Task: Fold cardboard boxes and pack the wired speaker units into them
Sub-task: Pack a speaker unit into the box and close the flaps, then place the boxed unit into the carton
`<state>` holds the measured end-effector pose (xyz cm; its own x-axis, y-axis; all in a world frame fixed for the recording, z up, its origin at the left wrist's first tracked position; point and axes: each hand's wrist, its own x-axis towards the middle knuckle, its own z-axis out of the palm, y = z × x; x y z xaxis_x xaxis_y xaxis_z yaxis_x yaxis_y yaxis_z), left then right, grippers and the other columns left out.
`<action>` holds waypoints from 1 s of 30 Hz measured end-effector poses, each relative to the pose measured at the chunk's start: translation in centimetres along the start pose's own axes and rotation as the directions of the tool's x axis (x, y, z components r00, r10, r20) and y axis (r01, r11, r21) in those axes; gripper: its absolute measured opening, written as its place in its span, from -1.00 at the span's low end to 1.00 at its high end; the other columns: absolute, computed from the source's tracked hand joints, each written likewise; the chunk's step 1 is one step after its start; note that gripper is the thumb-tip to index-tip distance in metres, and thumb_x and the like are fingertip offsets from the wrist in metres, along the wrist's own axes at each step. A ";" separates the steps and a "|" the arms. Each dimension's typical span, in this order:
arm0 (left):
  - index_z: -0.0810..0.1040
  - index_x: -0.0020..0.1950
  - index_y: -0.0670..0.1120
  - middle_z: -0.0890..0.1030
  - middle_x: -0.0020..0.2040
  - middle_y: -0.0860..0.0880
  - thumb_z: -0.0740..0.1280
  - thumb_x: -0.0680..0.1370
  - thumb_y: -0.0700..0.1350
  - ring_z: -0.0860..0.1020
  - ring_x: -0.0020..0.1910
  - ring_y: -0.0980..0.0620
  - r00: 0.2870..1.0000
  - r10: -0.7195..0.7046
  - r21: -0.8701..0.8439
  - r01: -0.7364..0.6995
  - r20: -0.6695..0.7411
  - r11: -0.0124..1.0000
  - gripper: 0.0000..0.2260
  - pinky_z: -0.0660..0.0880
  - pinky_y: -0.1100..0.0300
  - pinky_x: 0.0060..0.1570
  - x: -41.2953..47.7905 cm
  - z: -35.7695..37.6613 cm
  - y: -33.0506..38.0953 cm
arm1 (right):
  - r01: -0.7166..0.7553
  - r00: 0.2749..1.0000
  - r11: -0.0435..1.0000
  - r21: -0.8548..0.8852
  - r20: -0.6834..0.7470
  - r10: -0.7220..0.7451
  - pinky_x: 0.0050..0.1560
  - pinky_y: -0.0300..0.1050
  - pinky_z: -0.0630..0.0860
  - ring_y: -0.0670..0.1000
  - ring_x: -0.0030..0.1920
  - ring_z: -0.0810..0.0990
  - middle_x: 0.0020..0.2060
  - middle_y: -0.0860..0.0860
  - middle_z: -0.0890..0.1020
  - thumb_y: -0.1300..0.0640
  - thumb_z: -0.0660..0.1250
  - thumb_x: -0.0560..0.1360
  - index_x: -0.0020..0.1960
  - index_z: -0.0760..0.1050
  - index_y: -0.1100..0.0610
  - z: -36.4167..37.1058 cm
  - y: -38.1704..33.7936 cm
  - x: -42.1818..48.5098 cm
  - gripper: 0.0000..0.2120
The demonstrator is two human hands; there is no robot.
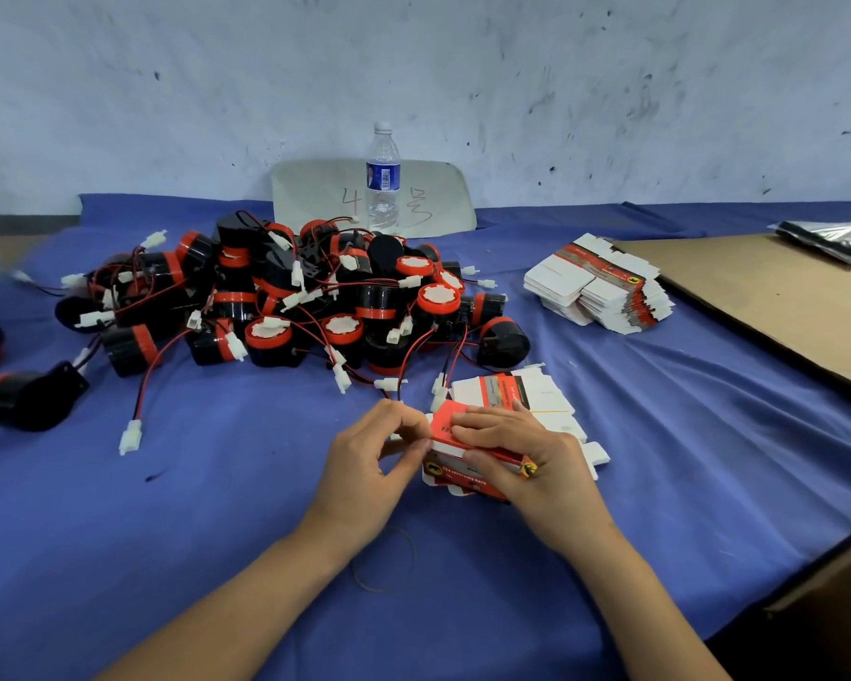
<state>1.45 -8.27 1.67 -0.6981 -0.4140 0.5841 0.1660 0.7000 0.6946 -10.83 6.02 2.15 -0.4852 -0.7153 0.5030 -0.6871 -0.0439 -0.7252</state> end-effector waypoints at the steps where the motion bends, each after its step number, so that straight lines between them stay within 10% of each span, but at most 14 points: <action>1: 0.53 -0.06 0.03 0.55 -0.14 0.11 0.39 0.50 -0.35 0.55 -0.09 0.15 1.000 0.019 0.021 -0.019 0.005 1.000 -0.73 0.48 0.43 -0.05 0.0 0.0 0.0 | 0.003 1.000 1.000 -0.003 0.002 -0.003 0.40 0.18 0.31 -0.26 0.22 0.51 0.05 -0.24 0.63 0.22 0.45 0.44 0.04 0.67 0.02 0.0 0.1 0.0 -0.80; 8: 0.60 -0.14 -0.20 0.50 -0.14 0.02 0.41 0.46 -0.40 0.54 -0.11 0.16 0.998 0.065 0.040 -0.066 0.016 0.997 -0.89 0.51 0.38 -0.06 0.1 0.0 -0.2 | 0.076 0.996 0.993 -0.094 0.062 -0.070 0.38 0.20 0.32 -0.23 0.30 0.46 0.10 -0.25 0.60 -0.03 0.34 0.45 0.09 0.66 0.04 -0.3 0.0 0.0 -0.72; 14: 0.59 -0.19 -0.22 0.53 -0.06 0.01 0.36 0.42 -0.36 0.56 -0.05 0.16 0.999 0.045 -0.012 -0.045 0.028 0.999 -0.93 0.52 0.32 -0.02 0.1 0.1 -0.2 | 0.046 0.965 0.976 -0.212 0.260 0.011 0.49 -0.20 -0.15 -0.25 0.51 -0.11 0.33 -0.41 0.32 -0.11 0.25 0.48 0.24 0.49 -0.22 -1.5 0.1 -0.1 -0.68; 20: 0.53 -0.17 -0.21 0.52 0.05 0.01 0.34 0.44 -0.35 0.54 0.02 0.22 0.997 0.038 0.021 -0.039 0.063 0.999 -0.93 0.43 0.48 -0.04 -0.2 0.4 -0.4 | 0.112 0.954 0.860 -0.498 0.297 0.047 0.49 0.12 -0.30 -0.10 0.51 -0.36 0.48 -0.38 -0.02 -0.35 0.04 0.54 0.24 0.23 -0.55 -1.9 0.3 -0.7 -0.72; 27: 0.45 0.21 0.08 0.35 0.34 0.20 0.43 0.44 -0.21 0.50 0.15 0.19 0.981 0.080 0.082 -0.096 0.178 0.992 -0.60 0.47 0.38 0.07 -0.3 0.5 -1.0 | 0.121 0.988 0.912 -0.392 0.133 -0.074 0.30 0.02 0.42 0.04 0.31 0.41 0.42 -0.11 0.35 0.08 0.38 0.51 0.37 0.41 -0.18 -0.7 0.1 -1.6 -0.53; 30: 0.33 0.39 0.17 0.33 0.38 0.20 0.50 0.44 -0.06 0.37 0.33 0.25 0.967 0.103 0.115 -0.133 0.234 0.984 -0.41 0.40 0.40 0.16 -0.4 0.7 -0.8 | 0.017 0.998 0.986 -0.167 -0.054 -0.026 0.11 -0.19 0.49 -0.12 0.15 0.54 0.17 -0.19 0.54 -0.03 0.38 0.47 0.24 0.51 -0.19 -1.4 -1.0 -1.2 -0.66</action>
<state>1.12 -8.25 0.60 -0.8204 -0.1920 0.5385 0.1762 0.8112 0.5576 -10.34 7.92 2.98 -0.4955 -0.6751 0.5466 -0.7759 0.0612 -0.6278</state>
